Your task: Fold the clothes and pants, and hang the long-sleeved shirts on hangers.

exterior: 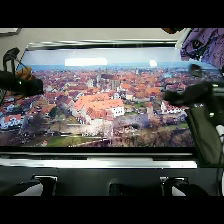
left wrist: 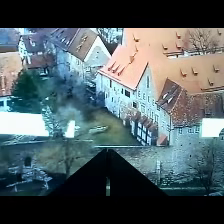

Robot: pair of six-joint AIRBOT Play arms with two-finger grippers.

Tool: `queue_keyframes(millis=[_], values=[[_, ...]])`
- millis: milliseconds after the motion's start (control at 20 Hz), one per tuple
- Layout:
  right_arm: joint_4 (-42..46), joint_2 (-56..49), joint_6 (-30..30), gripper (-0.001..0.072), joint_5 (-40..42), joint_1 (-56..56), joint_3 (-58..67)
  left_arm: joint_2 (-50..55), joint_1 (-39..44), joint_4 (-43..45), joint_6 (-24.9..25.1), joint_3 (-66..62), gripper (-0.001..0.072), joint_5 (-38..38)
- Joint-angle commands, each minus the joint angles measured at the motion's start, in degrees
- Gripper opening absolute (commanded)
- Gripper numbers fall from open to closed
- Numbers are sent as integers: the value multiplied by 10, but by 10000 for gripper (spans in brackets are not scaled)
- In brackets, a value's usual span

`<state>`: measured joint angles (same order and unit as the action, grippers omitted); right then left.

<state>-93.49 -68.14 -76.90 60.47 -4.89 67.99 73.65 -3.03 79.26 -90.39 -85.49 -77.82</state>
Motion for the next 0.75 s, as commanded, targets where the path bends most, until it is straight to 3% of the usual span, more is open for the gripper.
queue_keyframes(millis=[0,700], values=[[-8,0,5,28,-21,-111,1,-44,0,35,4,51,18,31],[-1,0,4,28,-36,-130,2,-42,0,35,2,51,19,9]])
